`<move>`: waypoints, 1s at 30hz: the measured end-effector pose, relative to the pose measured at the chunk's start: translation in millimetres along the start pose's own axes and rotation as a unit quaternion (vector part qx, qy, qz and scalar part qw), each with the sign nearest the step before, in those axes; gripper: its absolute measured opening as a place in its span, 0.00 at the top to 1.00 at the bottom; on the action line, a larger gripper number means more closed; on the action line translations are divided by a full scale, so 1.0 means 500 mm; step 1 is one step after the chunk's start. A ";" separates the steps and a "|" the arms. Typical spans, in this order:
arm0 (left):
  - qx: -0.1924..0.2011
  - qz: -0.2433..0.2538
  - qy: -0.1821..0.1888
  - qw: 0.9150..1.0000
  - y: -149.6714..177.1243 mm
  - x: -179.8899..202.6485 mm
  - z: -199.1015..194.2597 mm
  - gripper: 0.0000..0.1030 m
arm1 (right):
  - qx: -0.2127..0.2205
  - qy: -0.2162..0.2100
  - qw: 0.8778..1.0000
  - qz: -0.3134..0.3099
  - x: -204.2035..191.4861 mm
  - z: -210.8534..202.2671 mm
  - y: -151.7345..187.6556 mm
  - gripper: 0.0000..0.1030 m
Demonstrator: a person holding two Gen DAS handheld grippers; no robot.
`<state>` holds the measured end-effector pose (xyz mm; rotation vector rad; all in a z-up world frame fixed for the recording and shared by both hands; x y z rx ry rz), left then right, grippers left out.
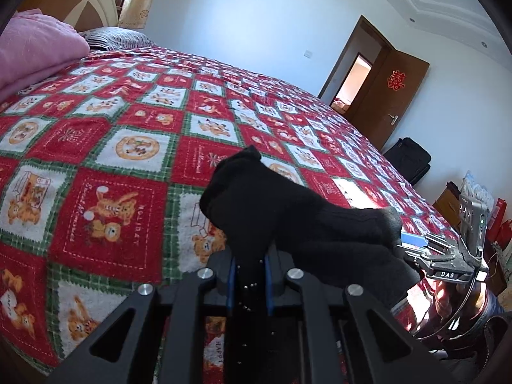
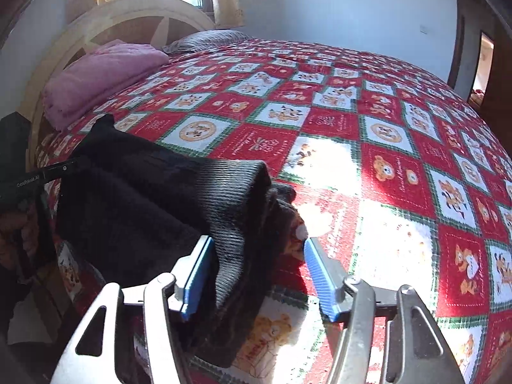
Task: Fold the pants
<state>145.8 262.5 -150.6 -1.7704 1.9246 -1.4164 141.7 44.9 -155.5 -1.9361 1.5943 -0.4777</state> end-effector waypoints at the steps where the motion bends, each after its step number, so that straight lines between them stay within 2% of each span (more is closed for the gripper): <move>1: 0.000 -0.001 0.001 1.000 0.001 0.001 0.001 0.86 | -0.007 -0.008 1.000 0.011 0.006 0.006 0.001 0.37; 5: -0.001 -0.014 0.006 1.000 0.006 -0.012 0.008 0.86 | -0.035 -0.076 0.992 0.097 0.045 0.034 0.005 0.37; 8: 0.002 -0.020 0.012 1.000 0.011 -0.021 0.009 0.86 | -0.034 -0.104 0.990 0.094 0.038 0.034 0.013 0.39; 9: 0.003 -0.021 0.014 1.000 0.011 -0.022 0.009 0.86 | -0.037 -0.115 0.988 0.100 0.036 0.033 0.014 0.47; 10: 0.003 -0.022 0.015 1.000 0.010 -0.021 0.008 0.86 | -0.042 -0.138 0.984 0.107 0.035 0.033 0.014 0.64; 11: 0.004 -0.020 0.014 1.000 0.010 -0.020 0.007 0.86 | -0.042 -0.151 0.981 0.110 0.031 0.031 0.012 0.68; 13: 0.008 -0.017 0.013 1.000 0.009 -0.019 0.003 0.86 | -0.038 -0.136 0.986 0.092 0.015 0.023 0.010 0.73; 18: 0.023 -0.018 0.008 1.000 -0.002 -0.020 -0.023 0.86 | -0.009 -0.103 0.994 0.039 -0.023 -0.010 -0.019 0.76; 23: 0.054 -0.022 -0.007 0.998 -0.026 -0.032 -0.071 0.88 | 0.015 -0.085 0.996 -0.020 -0.064 -0.016 -0.106 0.76; 30: 0.086 -0.020 -0.070 0.994 -0.045 -0.073 -0.125 0.88 | 0.023 -0.088 0.993 -0.075 -0.141 0.045 -0.226 0.77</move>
Point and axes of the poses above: each gripper's, at about its wrist camera, not at the fingertips, and z roughly the way its jaws point, x to its right, y to its underside, the point moved 1 cm from there along z, roughly the way its jaws point, and after that the axes turned 3 degrees about z, right-handed, at the moved point
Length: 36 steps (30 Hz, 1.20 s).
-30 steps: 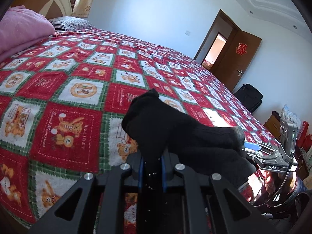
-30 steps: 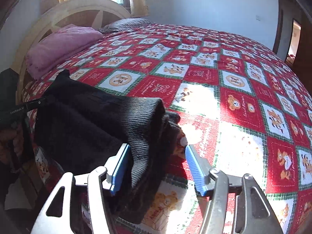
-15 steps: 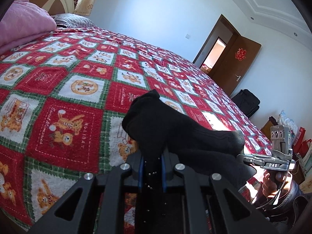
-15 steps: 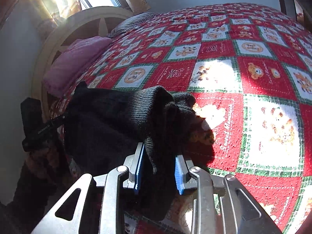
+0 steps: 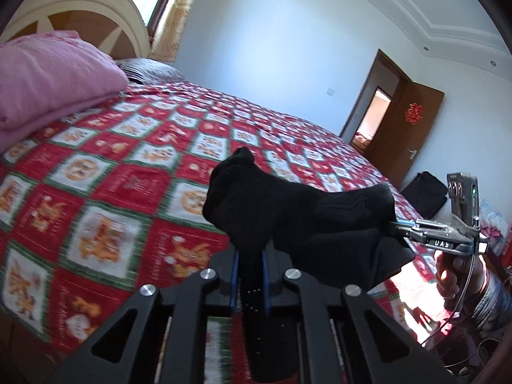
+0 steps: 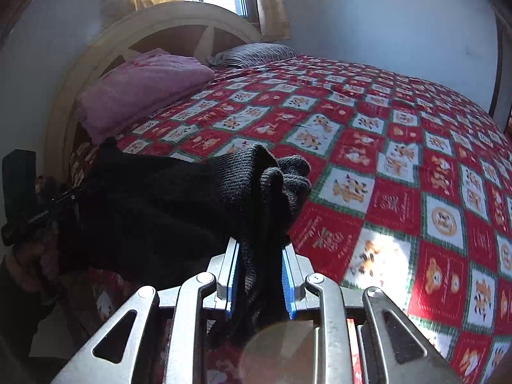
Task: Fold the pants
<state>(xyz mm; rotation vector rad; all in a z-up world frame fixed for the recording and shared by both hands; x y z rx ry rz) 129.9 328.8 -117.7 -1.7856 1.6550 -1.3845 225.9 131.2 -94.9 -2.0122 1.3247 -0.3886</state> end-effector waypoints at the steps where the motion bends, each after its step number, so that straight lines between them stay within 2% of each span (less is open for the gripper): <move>1: 0.001 -0.005 -0.008 1.000 -0.001 -0.014 0.003 0.88 | -0.001 -0.001 1.000 -0.002 -0.007 0.014 -0.009 0.77; 8: -0.017 -0.037 -0.044 0.998 0.016 -0.084 0.022 0.88 | -0.022 0.010 0.999 -0.032 -0.059 0.130 -0.043 0.77; 16: -0.036 -0.034 -0.067 0.997 0.047 -0.104 0.053 0.87 | -0.030 0.026 0.998 -0.043 -0.050 0.172 -0.040 0.77; 20: -0.039 -0.037 -0.078 0.996 0.054 -0.107 0.057 0.74 | -0.034 0.031 0.998 -0.043 -0.046 0.185 -0.038 0.76; 24: -0.039 -0.039 -0.093 0.994 0.061 -0.108 0.055 0.53 | -0.031 0.036 0.998 -0.042 -0.041 0.188 -0.034 0.74; 26: -0.041 -0.041 -0.093 0.994 0.064 -0.110 0.053 0.52 | -0.032 0.040 0.998 -0.042 -0.038 0.189 -0.032 0.71; 29: -0.042 -0.039 -0.101 0.993 0.066 -0.109 0.051 0.45 | -0.033 0.042 0.998 -0.042 -0.033 0.190 -0.031 0.67; 32: -0.046 -0.039 -0.109 0.992 0.067 -0.108 0.043 0.39 | -0.030 0.051 0.998 -0.036 -0.023 0.185 -0.032 0.55; 34: -0.048 -0.039 -0.116 0.991 0.067 -0.105 0.034 0.37 | -0.026 0.061 0.997 -0.027 -0.011 0.177 -0.031 0.42; 36: -0.049 -0.037 -0.122 0.991 0.066 -0.097 0.020 0.33 | -0.021 0.083 0.996 -0.015 0.005 0.159 -0.027 0.39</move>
Point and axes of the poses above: each gripper's, at about its wrist camera, not at the fingertips, and z roughly the way its jaws point, x to its right, y to its underside, the point moved 1 cm from there along z, roughly the way its jaws point, and after that the axes turned 3 degrees about z, right-handed, at the moved point
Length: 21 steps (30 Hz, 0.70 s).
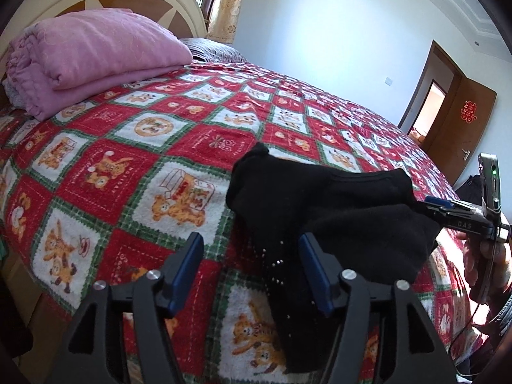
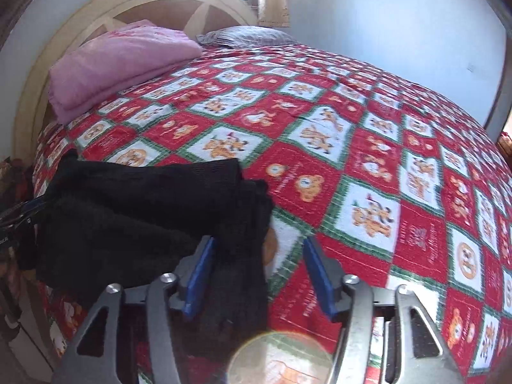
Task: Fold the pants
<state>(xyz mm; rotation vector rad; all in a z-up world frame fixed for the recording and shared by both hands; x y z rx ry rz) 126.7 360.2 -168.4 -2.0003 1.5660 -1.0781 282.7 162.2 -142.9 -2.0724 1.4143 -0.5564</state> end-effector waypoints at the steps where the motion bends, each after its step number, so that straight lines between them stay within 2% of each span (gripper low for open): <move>1: 0.003 0.003 -0.005 1.000 0.000 0.004 -0.012 0.32 | 0.003 0.011 1.000 0.005 0.009 -0.009 0.002 0.39; 4: 0.020 0.011 -0.009 1.000 0.000 0.024 -0.055 0.25 | 0.009 0.056 0.998 0.016 0.039 -0.050 0.014 0.39; 9: 0.057 0.035 -0.007 0.998 -0.001 0.086 -0.127 0.06 | 0.026 0.080 0.996 0.014 0.067 -0.142 0.051 0.39; 15: 0.092 0.049 -0.005 0.995 -0.017 0.155 -0.182 0.01 | 0.054 0.099 0.994 0.015 0.074 -0.261 0.105 0.37; 21: 0.111 0.072 0.004 0.991 -0.021 0.202 -0.214 0.00 | 0.094 0.107 0.990 0.023 0.076 -0.360 0.138 0.31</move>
Point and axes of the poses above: each gripper's, at about its wrist camera, not at the fingertips, and z roughly the way its jaws point, x to its right, y to its underside, the point moved 1 cm from there along z, roughly the way its jaws point, and after that the axes turned 3 degrees about z, right-handed, at the moved point
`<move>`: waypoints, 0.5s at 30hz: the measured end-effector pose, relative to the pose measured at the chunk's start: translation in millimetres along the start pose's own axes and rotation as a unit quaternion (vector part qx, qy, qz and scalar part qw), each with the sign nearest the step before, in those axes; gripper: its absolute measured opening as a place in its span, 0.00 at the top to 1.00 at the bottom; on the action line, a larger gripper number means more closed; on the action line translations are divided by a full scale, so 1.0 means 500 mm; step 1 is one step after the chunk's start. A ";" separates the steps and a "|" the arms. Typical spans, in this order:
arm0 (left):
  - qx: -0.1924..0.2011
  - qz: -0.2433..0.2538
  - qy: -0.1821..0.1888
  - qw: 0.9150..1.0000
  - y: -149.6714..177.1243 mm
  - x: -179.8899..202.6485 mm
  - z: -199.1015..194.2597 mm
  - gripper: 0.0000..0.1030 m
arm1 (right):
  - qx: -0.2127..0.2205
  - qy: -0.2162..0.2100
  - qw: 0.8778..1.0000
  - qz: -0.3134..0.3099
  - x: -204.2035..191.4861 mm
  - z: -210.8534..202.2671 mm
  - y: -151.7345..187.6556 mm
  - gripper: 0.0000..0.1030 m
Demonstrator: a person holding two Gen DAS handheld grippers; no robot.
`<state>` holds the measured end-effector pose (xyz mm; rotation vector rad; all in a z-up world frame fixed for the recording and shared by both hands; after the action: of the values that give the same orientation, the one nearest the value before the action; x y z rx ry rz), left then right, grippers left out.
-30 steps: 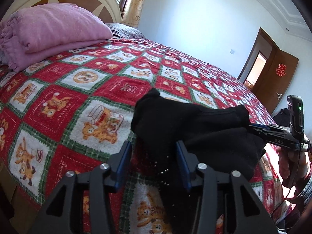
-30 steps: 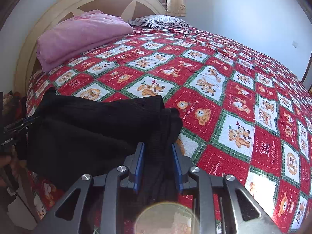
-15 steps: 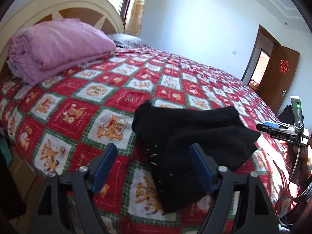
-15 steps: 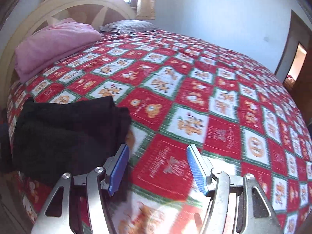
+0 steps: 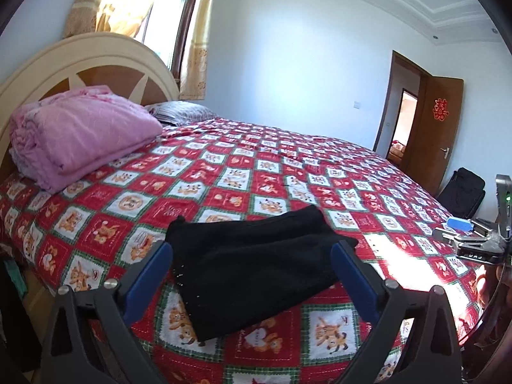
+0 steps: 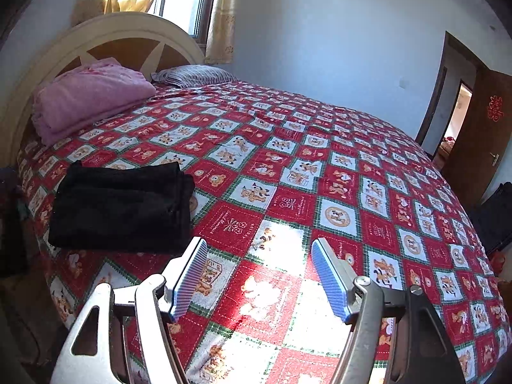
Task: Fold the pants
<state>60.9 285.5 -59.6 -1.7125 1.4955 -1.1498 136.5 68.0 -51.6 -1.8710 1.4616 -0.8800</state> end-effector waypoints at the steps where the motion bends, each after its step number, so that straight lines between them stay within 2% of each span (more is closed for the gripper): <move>1: 0.000 0.003 0.001 1.000 -0.001 0.005 -0.002 0.00 | 0.005 0.001 1.000 -0.001 0.000 -0.011 0.001 0.30; 6: -0.003 0.014 -0.004 1.000 0.001 0.019 -0.001 0.00 | 0.029 0.004 1.000 0.000 -0.001 -0.048 0.008 0.30; 15: -0.015 0.025 -0.012 1.000 0.009 0.034 -0.002 0.00 | 0.031 -0.001 0.999 -0.007 -0.009 -0.049 0.013 0.29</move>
<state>58.0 268.0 -59.3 -1.6928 1.5398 -1.0837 112.1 69.7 -42.6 -1.8369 1.4060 -0.9202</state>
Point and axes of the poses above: each gripper's, at about its wrist camera, not at the fingertips, and z roughly the way its jaws point, x to its right, y to its underside, the point moved 1 cm from there along z, roughly the way its jaws point, and after that the axes turned 3 degrees about z, right-handed, at the moved point
